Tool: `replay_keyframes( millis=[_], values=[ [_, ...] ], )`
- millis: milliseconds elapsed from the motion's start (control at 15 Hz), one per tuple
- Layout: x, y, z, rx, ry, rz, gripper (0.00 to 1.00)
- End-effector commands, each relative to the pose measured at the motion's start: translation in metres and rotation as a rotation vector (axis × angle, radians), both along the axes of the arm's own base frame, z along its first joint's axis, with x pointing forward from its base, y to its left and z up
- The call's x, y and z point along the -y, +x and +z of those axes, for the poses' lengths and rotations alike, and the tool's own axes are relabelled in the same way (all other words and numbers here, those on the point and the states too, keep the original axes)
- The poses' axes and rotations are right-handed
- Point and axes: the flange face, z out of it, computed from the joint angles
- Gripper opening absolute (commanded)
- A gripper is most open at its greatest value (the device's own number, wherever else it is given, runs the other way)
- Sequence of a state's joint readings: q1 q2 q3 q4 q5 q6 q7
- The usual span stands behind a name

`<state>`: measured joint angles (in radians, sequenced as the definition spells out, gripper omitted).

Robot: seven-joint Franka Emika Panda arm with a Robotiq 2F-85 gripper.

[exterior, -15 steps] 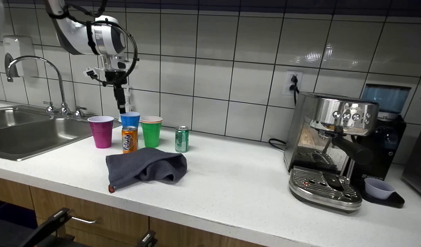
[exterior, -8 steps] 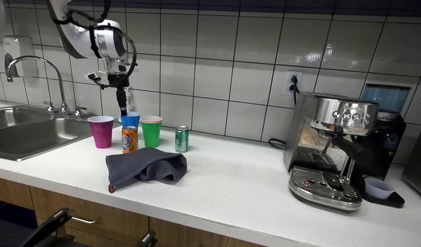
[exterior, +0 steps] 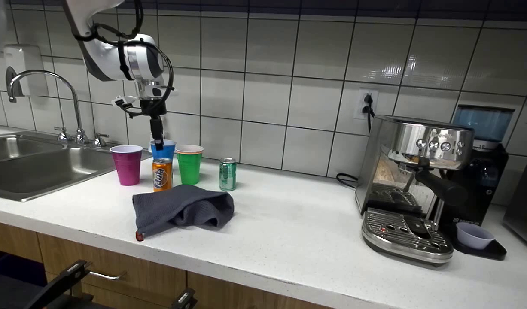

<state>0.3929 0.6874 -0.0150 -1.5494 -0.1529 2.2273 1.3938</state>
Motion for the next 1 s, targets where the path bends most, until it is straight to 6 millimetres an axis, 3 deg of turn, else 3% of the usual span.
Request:
replay_keyframes(
  millis=[0, 600, 667, 733, 933],
  values=[
    [-0.0024, 0.0091, -0.0007, -0.007, -0.020, -0.034, 1.00],
    [-0.0049, 0.0138, -0.0066, -0.010, -0.015, -0.025, 1.00],
    [-0.0052, 0.0140, -0.0067, -0.009, -0.016, -0.023, 0.75],
    [-0.0056, 0.0140, -0.0068, -0.008, -0.017, -0.021, 0.72],
    [-0.0058, 0.0141, -0.0071, -0.007, -0.018, -0.018, 0.49]
  ],
)
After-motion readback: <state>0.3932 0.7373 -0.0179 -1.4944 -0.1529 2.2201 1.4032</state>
